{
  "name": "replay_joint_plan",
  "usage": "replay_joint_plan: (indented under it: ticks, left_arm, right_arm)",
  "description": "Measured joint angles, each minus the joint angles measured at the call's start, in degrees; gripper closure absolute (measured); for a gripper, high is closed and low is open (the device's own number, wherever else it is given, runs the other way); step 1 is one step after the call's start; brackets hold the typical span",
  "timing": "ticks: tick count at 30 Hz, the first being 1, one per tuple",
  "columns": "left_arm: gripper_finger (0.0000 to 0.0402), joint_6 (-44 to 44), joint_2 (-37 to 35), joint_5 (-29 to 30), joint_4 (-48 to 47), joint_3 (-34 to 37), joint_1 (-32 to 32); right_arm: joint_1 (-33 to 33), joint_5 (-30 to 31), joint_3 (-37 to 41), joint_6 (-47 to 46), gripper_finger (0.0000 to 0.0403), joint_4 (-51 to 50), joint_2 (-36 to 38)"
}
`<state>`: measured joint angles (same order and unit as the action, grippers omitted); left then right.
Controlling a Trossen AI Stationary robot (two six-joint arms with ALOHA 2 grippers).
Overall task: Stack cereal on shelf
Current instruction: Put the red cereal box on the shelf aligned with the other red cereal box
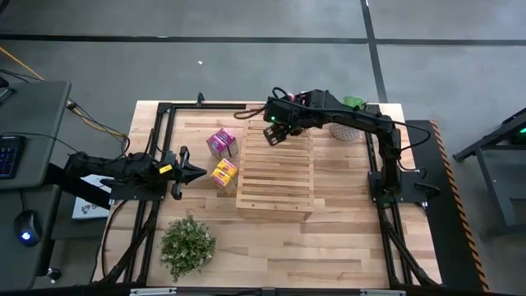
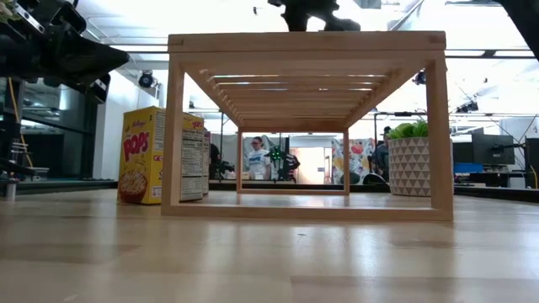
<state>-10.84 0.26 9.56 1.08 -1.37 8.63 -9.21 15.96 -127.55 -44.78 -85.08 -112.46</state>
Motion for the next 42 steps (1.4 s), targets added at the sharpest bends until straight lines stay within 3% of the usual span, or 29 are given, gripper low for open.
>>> replay_joint_plan:
  ticks: [5,9,14,17,19,23,30,42]
  left_arm:
    - [0.0398,0.0,0.0,0.0,0.0,0.0,0.0]
    - [0.0398,0.0,0.0,0.0,0.0,0.0,0.0]
    - [0.0398,0.0,0.0,0.0,0.0,0.0,0.0]
    - [0.0398,0.0,0.0,0.0,0.0,0.0,0.0]
    - [0.0398,0.0,0.0,0.0,0.0,0.0,0.0]
    - [0.0398,0.0,0.0,0.0,0.0,0.0,0.0]
    - [0.0398,0.0,0.0,0.0,0.0,0.0,0.0]
    - [0.0398,0.0,0.0,0.0,0.0,0.0,0.0]
  right_arm:
    - [2.7,-0.3,0.0,5.5,0.0159,9.4,0.0]
    - [3.4,4.3,0.0,10.4,0.0193,16.1,0.0]
    - [2.6,15.3,0.0,14.4,0.0294,18.5,-0.4]
    - [2.1,17.7,0.0,18.0,0.0371,20.8,-2.0]
    - [2.1,18.7,0.0,21.0,0.0392,22.5,-3.7]
    - [2.1,23.0,0.0,24.4,0.0377,25.4,-7.0]
    - [2.2,33.6,0.0,27.3,0.0396,23.3,-9.7]
    - [3.3,38.3,0.0,26.9,0.0402,15.9,-9.8]
